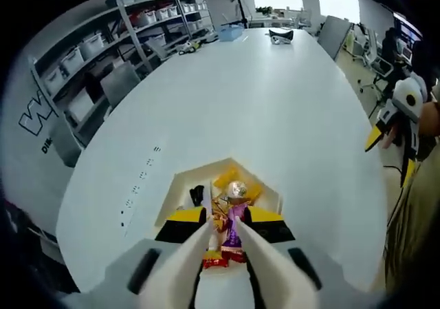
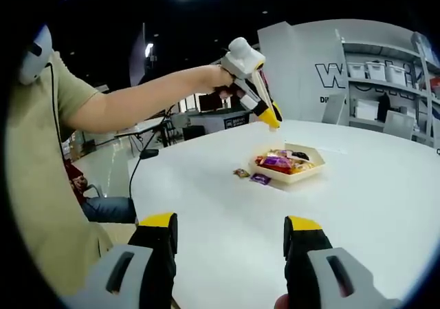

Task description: Place the target food into the container with the food tongs after gripping and lifting it, then release it inside without dropping or visibly crushing the food.

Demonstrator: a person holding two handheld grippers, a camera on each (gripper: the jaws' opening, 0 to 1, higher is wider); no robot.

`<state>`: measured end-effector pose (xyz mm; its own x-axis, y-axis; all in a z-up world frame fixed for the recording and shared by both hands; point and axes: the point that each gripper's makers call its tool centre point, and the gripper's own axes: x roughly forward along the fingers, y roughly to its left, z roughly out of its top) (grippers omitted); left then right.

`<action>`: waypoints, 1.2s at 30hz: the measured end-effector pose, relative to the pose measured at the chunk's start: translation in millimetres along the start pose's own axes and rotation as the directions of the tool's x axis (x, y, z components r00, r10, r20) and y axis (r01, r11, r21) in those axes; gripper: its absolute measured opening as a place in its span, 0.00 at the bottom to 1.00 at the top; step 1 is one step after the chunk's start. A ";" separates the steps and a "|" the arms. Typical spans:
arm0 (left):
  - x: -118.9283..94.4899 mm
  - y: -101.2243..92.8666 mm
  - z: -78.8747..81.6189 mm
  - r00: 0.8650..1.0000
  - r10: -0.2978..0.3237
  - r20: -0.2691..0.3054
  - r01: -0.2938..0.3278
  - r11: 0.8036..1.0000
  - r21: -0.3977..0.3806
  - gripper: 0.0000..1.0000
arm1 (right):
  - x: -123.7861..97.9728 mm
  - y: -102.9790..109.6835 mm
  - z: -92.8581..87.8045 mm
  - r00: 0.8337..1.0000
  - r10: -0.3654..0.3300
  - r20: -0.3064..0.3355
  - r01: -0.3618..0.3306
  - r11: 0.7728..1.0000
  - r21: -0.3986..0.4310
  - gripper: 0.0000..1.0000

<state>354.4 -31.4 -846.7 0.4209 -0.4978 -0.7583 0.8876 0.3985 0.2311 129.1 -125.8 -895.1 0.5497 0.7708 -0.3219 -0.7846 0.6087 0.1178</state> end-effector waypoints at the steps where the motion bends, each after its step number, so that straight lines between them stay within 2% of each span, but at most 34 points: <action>1: -0.6 0.1 0.3 1.000 0.001 0.000 -0.001 1.000 0.001 0.21 | 0.4 0.1 0.8 1.000 0.002 0.002 -0.002 1.000 0.000 0.60; 5: -5.6 1.0 2.8 1.000 0.003 0.007 -0.003 1.000 0.007 0.21 | 1.6 1.4 2.8 1.000 0.005 0.005 -0.005 1.000 -0.003 0.61; 15: -11.0 -2.0 -2.5 1.000 0.008 0.005 -0.008 1.000 -0.001 0.21 | 2.8 3.3 2.2 1.000 0.009 0.003 -0.009 1.000 -0.004 0.61; 36: -13.6 -20.7 -44.5 1.000 -0.007 -0.023 0.007 1.000 -0.012 0.22 | 8.0 8.0 0.3 1.000 0.020 -0.008 -0.021 1.000 -0.009 0.61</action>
<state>322.0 1.4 -868.3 0.4099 -0.4827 -0.7739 0.8882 0.4043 0.2182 127.3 -114.7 -896.4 0.5314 0.7817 -0.3266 -0.7984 0.5910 0.1154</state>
